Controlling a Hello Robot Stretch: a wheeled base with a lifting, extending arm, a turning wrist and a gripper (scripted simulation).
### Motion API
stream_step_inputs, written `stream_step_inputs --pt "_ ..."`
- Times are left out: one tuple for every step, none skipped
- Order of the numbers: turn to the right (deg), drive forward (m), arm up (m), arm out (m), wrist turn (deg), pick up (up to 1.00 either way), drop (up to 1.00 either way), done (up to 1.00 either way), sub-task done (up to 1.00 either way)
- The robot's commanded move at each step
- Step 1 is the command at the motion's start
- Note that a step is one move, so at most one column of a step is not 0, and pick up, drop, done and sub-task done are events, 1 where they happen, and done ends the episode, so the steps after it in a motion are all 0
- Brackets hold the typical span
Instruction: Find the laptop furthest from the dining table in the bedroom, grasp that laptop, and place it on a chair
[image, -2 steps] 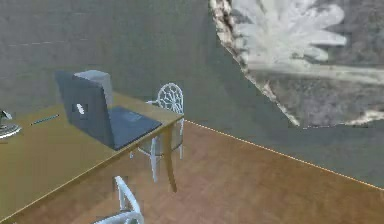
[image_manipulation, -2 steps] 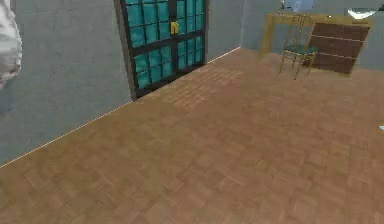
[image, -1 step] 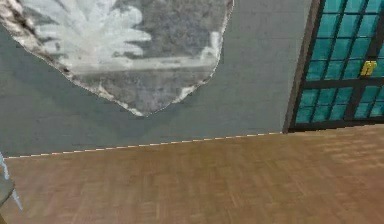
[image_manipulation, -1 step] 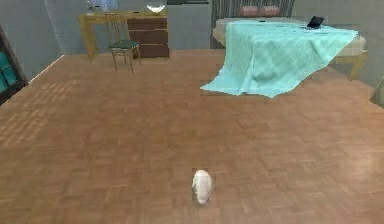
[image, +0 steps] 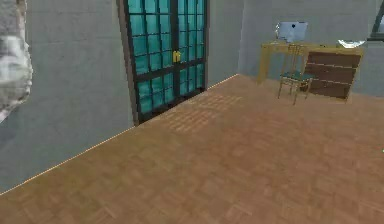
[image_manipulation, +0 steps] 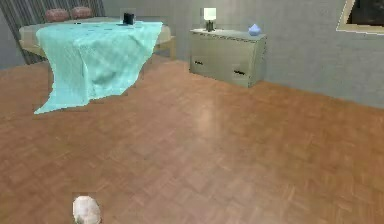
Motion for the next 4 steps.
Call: stream_step_inputs --pt "45.0 0.00 0.00 0.00 0.0 0.00 0.00 0.00 0.00" --pt "39.0 0.00 0.00 0.00 0.0 0.00 0.00 0.00 0.00" --pt "0.0 0.75 0.00 0.00 0.0 0.00 0.00 0.00 0.00" --pt "0.0 0.35 0.00 0.00 0.0 0.00 0.00 0.00 0.00"
